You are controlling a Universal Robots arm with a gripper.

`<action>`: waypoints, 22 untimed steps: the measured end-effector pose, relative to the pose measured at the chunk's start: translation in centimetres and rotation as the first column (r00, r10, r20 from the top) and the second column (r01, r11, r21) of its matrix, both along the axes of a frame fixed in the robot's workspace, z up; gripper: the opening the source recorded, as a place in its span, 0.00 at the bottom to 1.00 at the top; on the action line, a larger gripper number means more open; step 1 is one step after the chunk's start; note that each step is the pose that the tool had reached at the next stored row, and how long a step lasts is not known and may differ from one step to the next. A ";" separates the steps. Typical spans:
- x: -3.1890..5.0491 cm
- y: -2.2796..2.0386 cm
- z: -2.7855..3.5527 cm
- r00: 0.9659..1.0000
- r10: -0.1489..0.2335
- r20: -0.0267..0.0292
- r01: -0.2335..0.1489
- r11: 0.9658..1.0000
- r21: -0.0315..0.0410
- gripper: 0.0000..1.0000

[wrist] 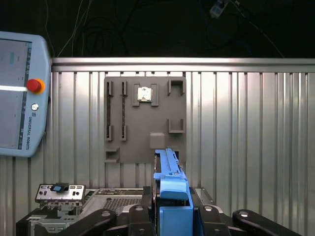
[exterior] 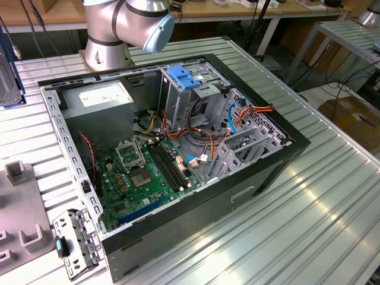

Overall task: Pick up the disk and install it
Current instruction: 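Pick up the disk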

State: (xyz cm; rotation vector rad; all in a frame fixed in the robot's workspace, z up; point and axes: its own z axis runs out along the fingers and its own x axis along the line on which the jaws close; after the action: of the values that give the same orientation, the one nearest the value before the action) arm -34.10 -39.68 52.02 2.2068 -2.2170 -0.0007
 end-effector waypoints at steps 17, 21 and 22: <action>0.78 0.00 0.00 1.000 0.000 0.000 0.000 1.000 0.000 0.37; 1.17 0.00 0.00 1.000 0.000 0.000 0.000 1.000 0.000 0.37; 1.29 0.00 0.00 1.000 0.000 0.000 0.000 1.000 0.000 0.37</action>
State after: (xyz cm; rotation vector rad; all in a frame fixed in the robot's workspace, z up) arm -32.81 -39.68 52.02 2.2069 -2.2169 -0.0007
